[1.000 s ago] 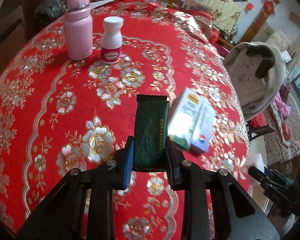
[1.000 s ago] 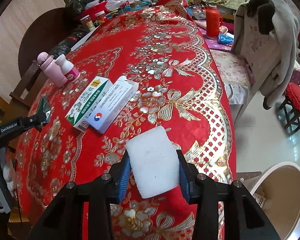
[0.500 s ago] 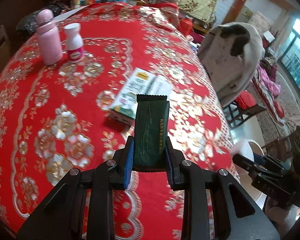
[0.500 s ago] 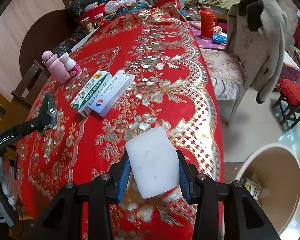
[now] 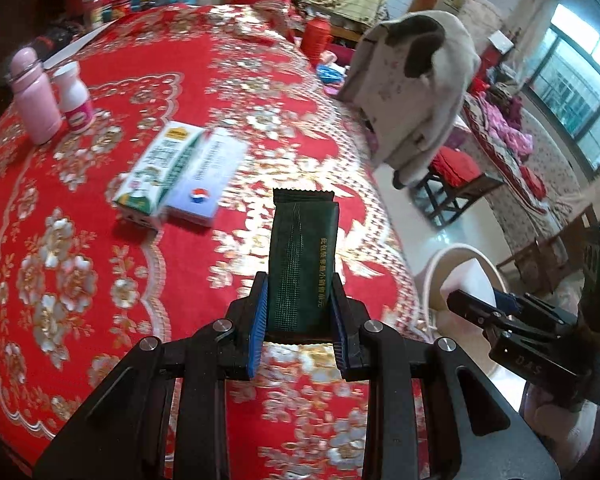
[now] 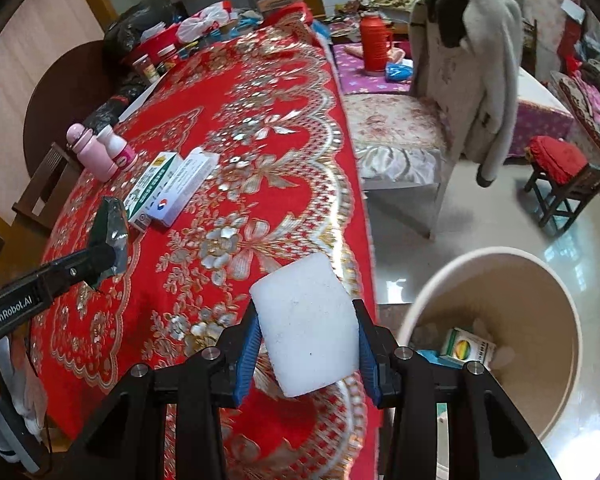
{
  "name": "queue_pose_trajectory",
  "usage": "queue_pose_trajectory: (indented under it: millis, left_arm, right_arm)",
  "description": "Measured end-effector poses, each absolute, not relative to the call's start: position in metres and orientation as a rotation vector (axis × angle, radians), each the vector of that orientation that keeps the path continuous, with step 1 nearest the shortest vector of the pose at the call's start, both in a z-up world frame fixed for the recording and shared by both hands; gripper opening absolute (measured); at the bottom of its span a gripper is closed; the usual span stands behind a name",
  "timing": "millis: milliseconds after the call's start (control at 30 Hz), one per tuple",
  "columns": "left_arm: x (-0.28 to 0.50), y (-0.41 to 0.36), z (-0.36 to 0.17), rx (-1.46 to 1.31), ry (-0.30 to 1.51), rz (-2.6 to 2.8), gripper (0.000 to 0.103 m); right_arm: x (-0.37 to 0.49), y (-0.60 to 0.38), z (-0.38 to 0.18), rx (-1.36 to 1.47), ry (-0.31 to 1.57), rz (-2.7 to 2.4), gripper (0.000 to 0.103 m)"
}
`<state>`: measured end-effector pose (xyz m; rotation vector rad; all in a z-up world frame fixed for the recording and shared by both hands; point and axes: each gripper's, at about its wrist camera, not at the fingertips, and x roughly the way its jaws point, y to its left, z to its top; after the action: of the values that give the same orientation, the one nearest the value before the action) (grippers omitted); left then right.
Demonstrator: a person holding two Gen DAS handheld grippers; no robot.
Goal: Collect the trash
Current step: 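Carry the green packet and white sponge over the beige bucket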
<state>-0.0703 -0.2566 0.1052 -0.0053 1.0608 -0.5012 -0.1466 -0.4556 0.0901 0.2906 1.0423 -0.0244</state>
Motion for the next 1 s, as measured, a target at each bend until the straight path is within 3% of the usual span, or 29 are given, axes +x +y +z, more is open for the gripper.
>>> queue_pose_trajectory:
  millis: [1000]
  left_arm:
    - [-0.142,-0.428,0.074,0.142,1.165,-0.81,0.025]
  right_arm:
    - [-0.253,-0.576,0.08,0.43,1.047,-0.29,0.042]
